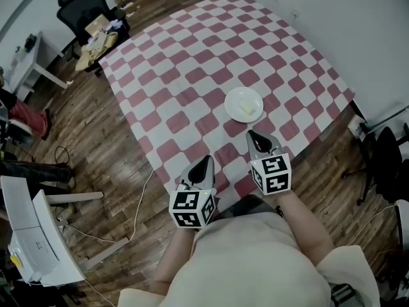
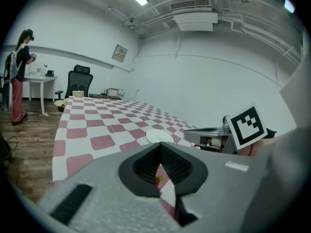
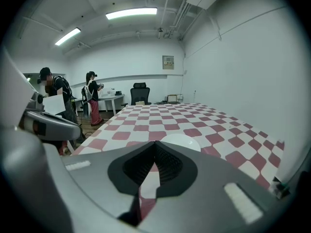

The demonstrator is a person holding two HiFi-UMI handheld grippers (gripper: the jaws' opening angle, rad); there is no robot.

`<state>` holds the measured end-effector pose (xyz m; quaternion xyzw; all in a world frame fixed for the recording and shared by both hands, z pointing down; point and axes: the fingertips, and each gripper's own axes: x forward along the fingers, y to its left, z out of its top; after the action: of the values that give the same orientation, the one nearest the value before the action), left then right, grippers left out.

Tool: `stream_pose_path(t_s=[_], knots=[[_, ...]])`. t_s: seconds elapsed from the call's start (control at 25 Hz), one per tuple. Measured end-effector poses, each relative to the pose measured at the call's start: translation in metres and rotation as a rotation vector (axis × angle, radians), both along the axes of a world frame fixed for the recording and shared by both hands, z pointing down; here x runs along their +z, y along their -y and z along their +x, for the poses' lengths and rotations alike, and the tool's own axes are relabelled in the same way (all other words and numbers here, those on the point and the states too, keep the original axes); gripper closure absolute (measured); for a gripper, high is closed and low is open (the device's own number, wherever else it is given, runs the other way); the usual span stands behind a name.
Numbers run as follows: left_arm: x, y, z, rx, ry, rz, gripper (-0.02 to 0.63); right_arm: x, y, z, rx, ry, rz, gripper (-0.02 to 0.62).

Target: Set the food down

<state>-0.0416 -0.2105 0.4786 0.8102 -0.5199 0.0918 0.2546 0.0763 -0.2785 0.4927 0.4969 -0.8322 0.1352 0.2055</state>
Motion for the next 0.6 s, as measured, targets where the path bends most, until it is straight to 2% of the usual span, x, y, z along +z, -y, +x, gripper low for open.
stream_pose_path(t_s=[0.6], knots=[[-0.002,-0.048,-0.018,0.096,-0.012,-0.002,0.598,-0.02,-0.081,-0.03,0.039,0.058,0.033,0.591]])
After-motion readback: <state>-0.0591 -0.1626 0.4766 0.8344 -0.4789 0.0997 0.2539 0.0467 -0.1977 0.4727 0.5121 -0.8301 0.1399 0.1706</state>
